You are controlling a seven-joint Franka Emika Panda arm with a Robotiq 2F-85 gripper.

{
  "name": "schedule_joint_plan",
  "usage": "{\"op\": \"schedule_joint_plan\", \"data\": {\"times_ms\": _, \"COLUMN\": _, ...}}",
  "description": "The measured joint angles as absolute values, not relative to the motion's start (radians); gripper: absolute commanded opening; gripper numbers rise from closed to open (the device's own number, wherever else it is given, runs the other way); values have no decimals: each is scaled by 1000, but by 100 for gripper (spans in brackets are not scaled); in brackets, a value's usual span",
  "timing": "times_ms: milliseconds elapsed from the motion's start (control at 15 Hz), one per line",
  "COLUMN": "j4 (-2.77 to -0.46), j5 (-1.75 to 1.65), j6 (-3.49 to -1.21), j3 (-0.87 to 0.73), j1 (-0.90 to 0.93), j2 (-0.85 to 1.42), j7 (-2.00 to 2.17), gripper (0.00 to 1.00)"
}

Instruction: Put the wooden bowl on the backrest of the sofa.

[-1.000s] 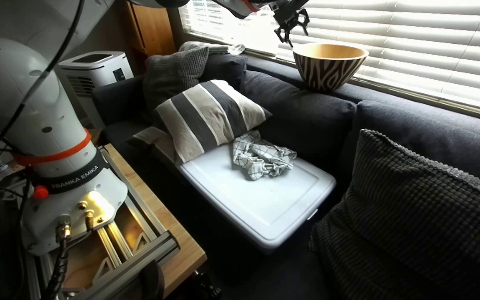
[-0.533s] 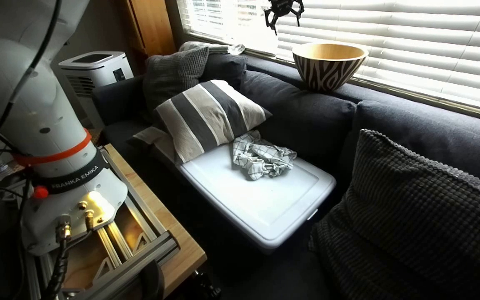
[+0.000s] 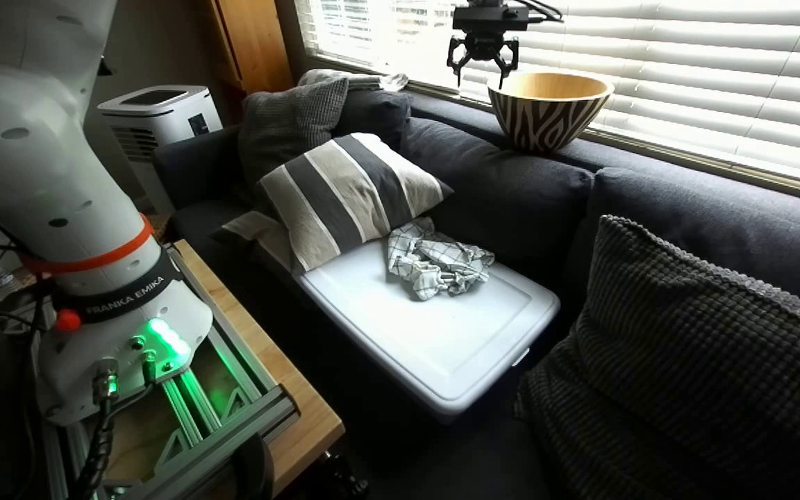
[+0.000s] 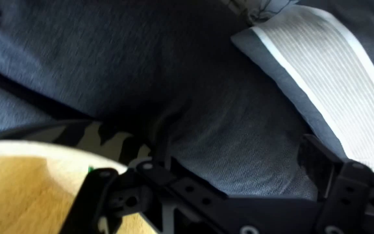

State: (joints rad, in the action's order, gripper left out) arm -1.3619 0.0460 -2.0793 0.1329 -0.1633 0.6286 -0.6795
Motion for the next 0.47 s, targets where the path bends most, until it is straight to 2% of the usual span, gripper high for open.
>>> {"op": "schedule_joint_plan", "data": {"times_ms": 467, "j4": -1681, "j5": 206, "j6": -2257, "j3": 105, "j1": -228, "j2": 539, "j7": -562, "gripper": 100}}
